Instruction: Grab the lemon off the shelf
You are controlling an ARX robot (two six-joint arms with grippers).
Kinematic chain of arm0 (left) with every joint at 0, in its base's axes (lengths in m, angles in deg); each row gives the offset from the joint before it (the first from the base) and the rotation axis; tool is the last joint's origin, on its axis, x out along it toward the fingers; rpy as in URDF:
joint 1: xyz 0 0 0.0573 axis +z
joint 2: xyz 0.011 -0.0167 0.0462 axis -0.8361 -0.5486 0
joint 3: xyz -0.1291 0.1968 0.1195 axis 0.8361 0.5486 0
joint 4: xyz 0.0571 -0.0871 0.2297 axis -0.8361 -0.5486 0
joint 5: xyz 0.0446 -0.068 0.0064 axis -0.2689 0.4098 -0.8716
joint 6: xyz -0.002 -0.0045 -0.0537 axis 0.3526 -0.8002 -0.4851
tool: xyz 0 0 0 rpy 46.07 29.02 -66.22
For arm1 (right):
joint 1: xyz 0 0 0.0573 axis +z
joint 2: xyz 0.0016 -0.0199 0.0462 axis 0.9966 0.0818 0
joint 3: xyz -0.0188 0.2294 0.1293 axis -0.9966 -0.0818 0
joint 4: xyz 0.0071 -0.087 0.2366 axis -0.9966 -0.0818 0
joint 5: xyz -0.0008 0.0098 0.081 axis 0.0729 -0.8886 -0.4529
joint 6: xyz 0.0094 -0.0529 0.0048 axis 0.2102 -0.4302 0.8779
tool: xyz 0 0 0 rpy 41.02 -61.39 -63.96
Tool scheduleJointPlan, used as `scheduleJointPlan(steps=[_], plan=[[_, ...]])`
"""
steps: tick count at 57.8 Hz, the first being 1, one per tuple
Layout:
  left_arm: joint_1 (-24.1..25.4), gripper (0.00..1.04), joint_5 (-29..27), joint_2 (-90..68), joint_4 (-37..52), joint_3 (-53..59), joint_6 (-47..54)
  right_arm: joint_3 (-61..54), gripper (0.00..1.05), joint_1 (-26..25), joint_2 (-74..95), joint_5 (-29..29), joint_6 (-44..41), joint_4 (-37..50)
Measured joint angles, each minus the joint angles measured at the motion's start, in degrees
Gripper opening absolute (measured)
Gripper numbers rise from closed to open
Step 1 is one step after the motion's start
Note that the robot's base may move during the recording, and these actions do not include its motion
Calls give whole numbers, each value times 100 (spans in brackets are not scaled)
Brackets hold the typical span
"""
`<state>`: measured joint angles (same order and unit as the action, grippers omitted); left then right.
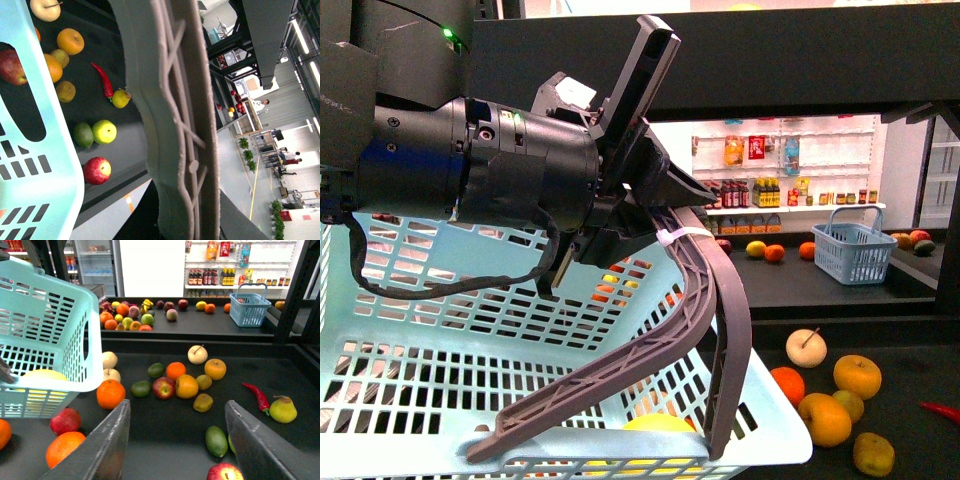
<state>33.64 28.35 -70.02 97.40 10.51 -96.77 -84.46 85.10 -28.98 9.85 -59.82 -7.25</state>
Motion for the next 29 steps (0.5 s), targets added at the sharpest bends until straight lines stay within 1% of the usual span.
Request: scheduleJointPlan(steps=[8, 14, 16, 17, 19, 22, 27, 29], plan=[[0, 9, 2, -2, 0, 0, -2, 0, 88, 0, 0, 2, 0, 0], [-2, 9, -55, -2, 13, 2, -11, 0, 103, 0, 0, 2, 2, 0], [-20, 9, -372, 0, 221, 31, -160, 0, 103, 0, 0, 2, 2, 0], [-39, 9, -649, -2, 369, 48, -313, 0, 102, 0, 0, -2, 0, 0], [-44, 9, -999, -2, 468, 52, -487, 0, 102, 0, 0, 0, 2, 0], [-9, 9, -1272, -2, 542, 52, -570, 0, 102, 0, 0, 0, 2, 0], [260, 9, -1862, -2, 1003, 116, -1003, 0, 102, 0, -2, 0, 2, 0], [446, 9, -2170, -2, 1255, 166, -1268, 0, 102, 0, -2, 0, 2, 0]])
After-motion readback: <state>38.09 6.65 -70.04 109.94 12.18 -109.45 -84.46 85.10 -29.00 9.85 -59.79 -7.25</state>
